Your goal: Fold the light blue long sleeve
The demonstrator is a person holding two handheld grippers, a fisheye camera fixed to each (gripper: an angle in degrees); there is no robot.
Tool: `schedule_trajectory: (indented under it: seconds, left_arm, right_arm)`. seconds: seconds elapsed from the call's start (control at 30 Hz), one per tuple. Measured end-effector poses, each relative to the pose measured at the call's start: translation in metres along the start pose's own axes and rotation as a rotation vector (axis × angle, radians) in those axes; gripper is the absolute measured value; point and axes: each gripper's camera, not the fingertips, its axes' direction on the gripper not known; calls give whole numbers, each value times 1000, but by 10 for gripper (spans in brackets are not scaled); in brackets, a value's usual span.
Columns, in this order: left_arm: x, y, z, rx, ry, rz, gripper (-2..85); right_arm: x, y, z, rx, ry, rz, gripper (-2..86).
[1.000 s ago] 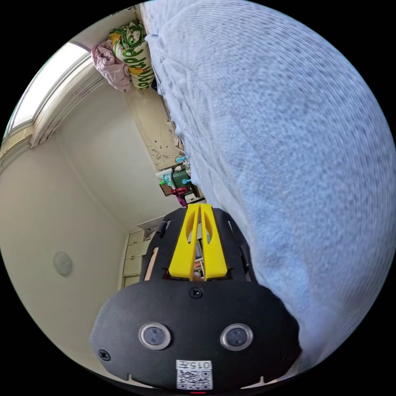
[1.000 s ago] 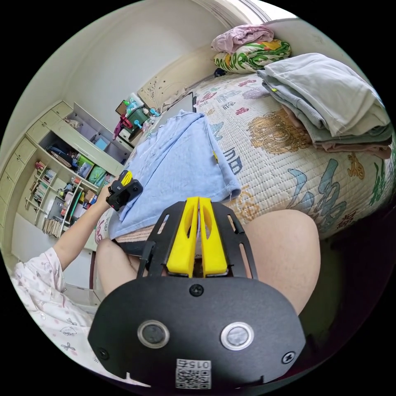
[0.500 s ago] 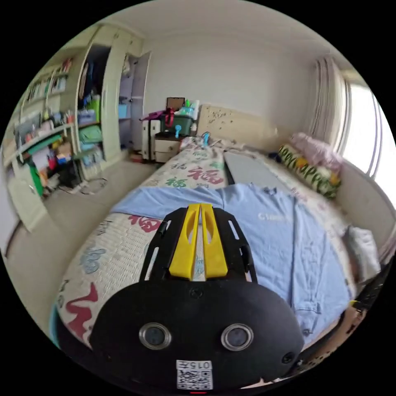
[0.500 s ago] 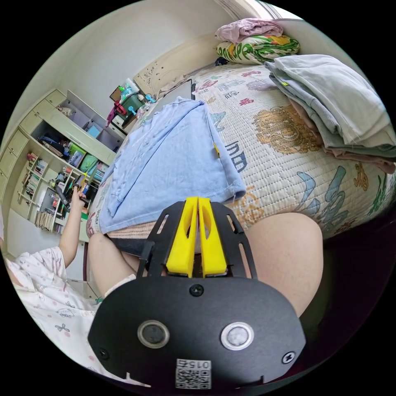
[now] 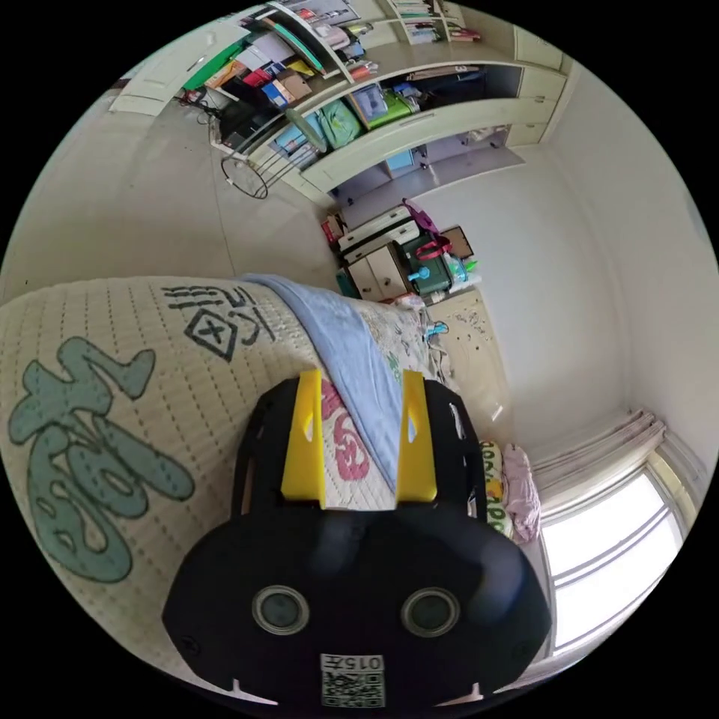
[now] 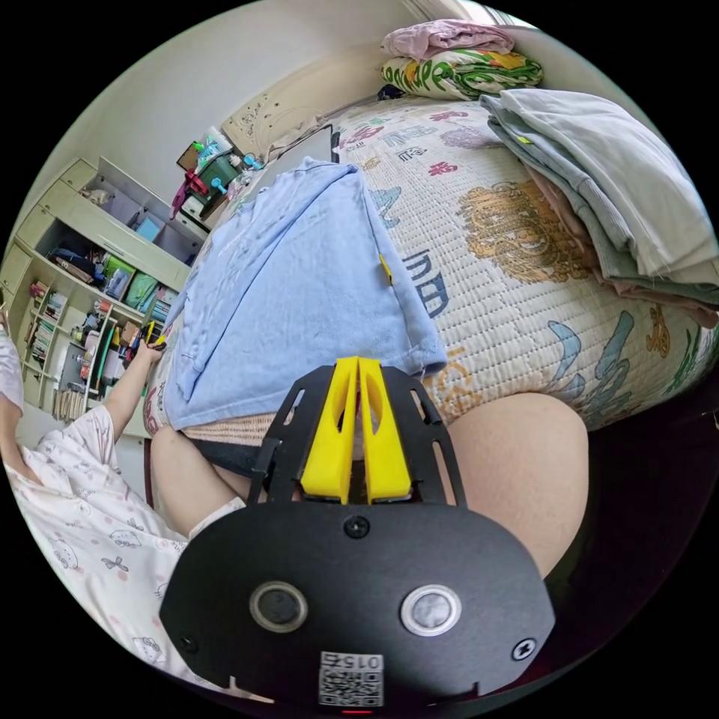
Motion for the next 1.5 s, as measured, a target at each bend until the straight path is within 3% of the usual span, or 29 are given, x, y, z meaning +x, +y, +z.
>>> schedule_trajectory:
  seconds: [0.27,0.37,0.47,0.53,0.57,0.6,0.7,0.73,0.87,1.07,1.17,1.33,1.5]
  left_arm:
    - [-4,16,70,11,-100,47,26]
    - [68,31,66,62,-175,311,8]
    - [186,99,61,105,-103,788,3]
    - [285,219,55,44,39,1306,3]
    - [303,257,54,3,79,1442,4]
    - [328,337,56,-152,142,1700,4]
    - [336,510,63,-525,120,2134,7]
    - [329,551,66,-565,82,2222,8]
    - [333,590,66,-507,-66,2275,12]
    - [360,560,67,-604,-124,2085,25]
    - [367,527,75,-605,-86,1902,48]
    - [389,459,131,-767,196,1355,122]
    - [397,455,187,-869,166,1197,136]
  right_arm:
    - [-15,26,-9,-8,11,11,-10]
    - [-13,42,-16,-7,7,11,-10]
    - [-9,66,-29,6,4,4,-10]
    - [-6,82,-39,16,-6,-8,-10]
    - [-3,95,-48,27,-17,-16,-10]
    - [-1,102,-53,35,-23,-20,-10]
    - [14,140,-84,80,-71,-29,-9]
    - [24,157,-98,102,-101,-33,-9]
    - [71,210,-151,180,-232,-38,-7]
    - [72,243,-196,188,-240,-130,-5]
    - [51,228,-199,174,-388,-195,-3]
    - [-13,182,-188,190,-476,-268,4]
    - [-79,141,-156,162,-512,-286,19]
